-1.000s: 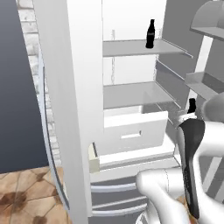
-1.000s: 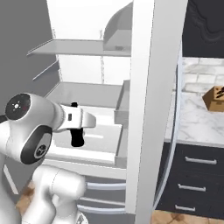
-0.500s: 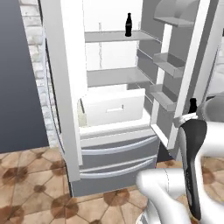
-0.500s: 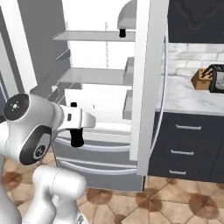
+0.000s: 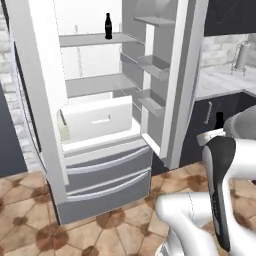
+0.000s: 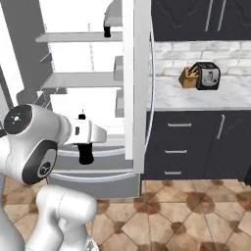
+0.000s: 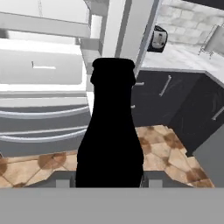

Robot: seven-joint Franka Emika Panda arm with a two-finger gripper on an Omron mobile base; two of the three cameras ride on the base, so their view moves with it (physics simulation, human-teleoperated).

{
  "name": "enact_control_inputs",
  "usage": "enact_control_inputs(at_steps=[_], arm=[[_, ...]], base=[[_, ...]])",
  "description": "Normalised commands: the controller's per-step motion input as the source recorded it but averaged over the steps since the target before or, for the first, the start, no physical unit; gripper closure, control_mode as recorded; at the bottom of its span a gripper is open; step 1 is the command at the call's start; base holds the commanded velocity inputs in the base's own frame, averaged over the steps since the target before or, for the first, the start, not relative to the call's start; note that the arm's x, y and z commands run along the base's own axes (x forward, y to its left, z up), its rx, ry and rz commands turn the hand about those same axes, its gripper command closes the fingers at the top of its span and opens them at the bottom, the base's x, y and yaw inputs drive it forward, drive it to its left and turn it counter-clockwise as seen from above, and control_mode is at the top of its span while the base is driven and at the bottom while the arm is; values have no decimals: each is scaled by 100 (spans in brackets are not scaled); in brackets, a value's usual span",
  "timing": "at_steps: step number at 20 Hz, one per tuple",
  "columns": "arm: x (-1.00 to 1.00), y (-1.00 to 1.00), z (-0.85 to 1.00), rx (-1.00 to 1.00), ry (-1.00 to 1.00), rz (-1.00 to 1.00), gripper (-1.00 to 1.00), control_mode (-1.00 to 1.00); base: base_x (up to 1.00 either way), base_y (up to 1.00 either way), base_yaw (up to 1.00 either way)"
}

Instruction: Open the fridge, grab two sodas, and place both sodas inside the bowl with ice on the dining counter.

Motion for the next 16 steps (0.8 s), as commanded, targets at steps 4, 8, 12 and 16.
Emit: enact_control_inputs(at_steps=[4,8,12,16], arm=[[0,0,0,0,0,0,100,100],[0,0,0,0,0,0,100,100],[0,0,0,0,0,0,100,100],[0,0,0,0,0,0,100,100]], base=[[-31,-54,-42],[-27,-69,-41],[-19,-81,-37],[-14,-91,-36]])
